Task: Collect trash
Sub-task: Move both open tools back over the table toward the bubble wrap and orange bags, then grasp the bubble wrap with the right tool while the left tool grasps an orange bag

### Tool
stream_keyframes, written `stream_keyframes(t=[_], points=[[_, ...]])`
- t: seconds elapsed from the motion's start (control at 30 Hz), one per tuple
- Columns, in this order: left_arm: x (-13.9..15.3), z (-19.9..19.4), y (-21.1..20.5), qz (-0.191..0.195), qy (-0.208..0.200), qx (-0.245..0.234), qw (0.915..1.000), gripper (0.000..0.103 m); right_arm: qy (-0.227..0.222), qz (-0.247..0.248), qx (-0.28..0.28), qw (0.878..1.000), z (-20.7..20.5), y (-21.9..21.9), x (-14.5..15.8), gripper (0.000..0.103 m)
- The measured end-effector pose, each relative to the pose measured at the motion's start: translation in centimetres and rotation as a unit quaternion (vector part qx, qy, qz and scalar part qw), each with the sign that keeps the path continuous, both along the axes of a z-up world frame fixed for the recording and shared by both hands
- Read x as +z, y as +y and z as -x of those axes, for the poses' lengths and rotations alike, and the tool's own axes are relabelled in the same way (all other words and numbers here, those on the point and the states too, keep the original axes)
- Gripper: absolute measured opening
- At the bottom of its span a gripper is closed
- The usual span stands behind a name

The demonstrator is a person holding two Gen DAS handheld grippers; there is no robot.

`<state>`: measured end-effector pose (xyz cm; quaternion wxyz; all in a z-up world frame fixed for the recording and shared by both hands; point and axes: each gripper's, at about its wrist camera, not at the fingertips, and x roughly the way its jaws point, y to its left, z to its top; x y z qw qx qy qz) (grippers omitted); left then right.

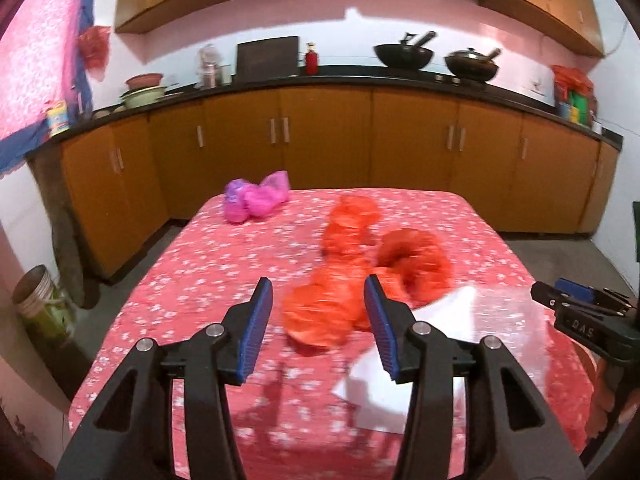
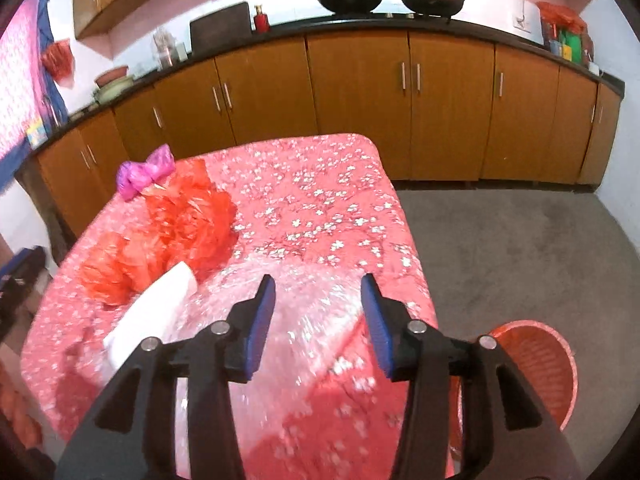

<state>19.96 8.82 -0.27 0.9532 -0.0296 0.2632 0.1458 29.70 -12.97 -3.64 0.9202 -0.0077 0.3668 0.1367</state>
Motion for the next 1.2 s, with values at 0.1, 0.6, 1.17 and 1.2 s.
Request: stream_keyframes(t=[0.1, 0.6, 1.17, 1.2], points=[[-0.2, 0.2, 1.2, 0.005, 0.002, 0.009, 0.9999, 0.049, 0.026, 0.006, -0.007, 1.000, -1.4, 0.7, -1.0, 0.047], [-1.8, -0.6, 4.1, 0.029, 0.022, 0.016, 0.9992, 0.049, -0.002, 0.030, -0.004, 1.000, -2.1, 2.9, -0.2, 0.003], [-3.2, -4.2, 3.1, 0.048, 0.064, -0.031, 0.9963, 0.056, -0.073, 0.016, -0.021, 0.997, -1.9, 3.1, 4.3, 0.003], [-3.5, -4.6, 2.9, 0.045, 0.073, -0.032, 0.9958, 0.056, -0.073, 0.016, -0.020, 0.997, -1.8, 3.2, 4.2, 0.003]])
